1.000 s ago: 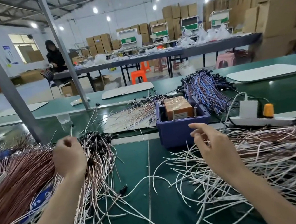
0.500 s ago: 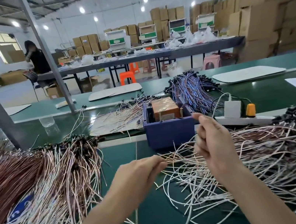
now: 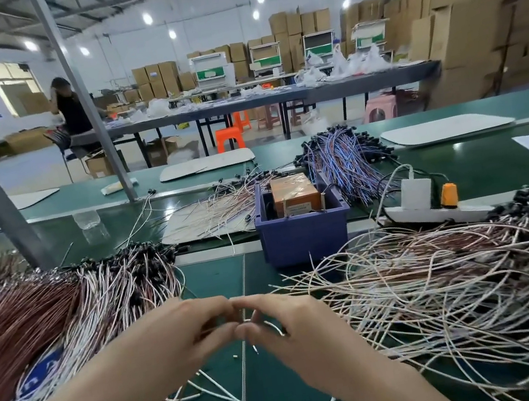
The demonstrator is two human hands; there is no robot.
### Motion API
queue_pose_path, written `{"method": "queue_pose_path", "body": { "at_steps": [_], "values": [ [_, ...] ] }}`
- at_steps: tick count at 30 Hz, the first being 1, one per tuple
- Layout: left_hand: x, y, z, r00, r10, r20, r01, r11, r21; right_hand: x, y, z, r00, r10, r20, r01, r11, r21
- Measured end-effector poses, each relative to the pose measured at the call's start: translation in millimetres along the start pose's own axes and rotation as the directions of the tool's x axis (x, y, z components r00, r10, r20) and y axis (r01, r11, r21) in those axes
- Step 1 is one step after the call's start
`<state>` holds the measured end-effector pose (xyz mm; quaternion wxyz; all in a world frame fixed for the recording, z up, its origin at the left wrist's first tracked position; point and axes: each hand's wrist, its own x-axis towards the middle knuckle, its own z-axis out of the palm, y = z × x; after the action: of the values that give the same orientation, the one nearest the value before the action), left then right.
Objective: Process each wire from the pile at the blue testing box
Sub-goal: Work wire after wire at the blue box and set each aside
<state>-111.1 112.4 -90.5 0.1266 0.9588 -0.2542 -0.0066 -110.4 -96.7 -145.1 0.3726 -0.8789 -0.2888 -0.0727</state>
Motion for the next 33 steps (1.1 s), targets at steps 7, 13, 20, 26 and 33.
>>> {"method": "queue_pose_path", "body": {
  "at_steps": [7,13,20,26,33],
  "values": [
    [-40.1,-48.5,-17.2,0.976,-0.203,0.081,0.217,0.942,-0.255,0.1,16.9,-0.1,0.999,0.018,-0.033,-0.02,0.998,-0.062],
    [-46.3,-55.4,-52.6,0.96,-0.21,-0.186,0.104,0.883,-0.458,-4.9,32.8,-8.2,0.975,0.171,-0.14,-0.124,0.949,0.29],
    [24.7,-20.4,-21.0,0.893,-0.419,-0.162,-0.174,0.01,-0.985,2.3,39.2,-9.3,0.906,0.401,-0.135,-0.177,0.648,0.741],
    [95.6,8.5,28.9,0.904,-0.427,0.027,-0.221,-0.52,-0.825,8.2,54.4,-12.9,0.846,0.524,-0.103,-0.22,0.518,0.827],
    [150.8,17.7,46.1,0.797,-0.603,0.031,-0.177,-0.282,-0.943,20.2,81.6,-32.3,0.691,0.667,-0.279,-0.149,0.509,0.848]
  ]
}}
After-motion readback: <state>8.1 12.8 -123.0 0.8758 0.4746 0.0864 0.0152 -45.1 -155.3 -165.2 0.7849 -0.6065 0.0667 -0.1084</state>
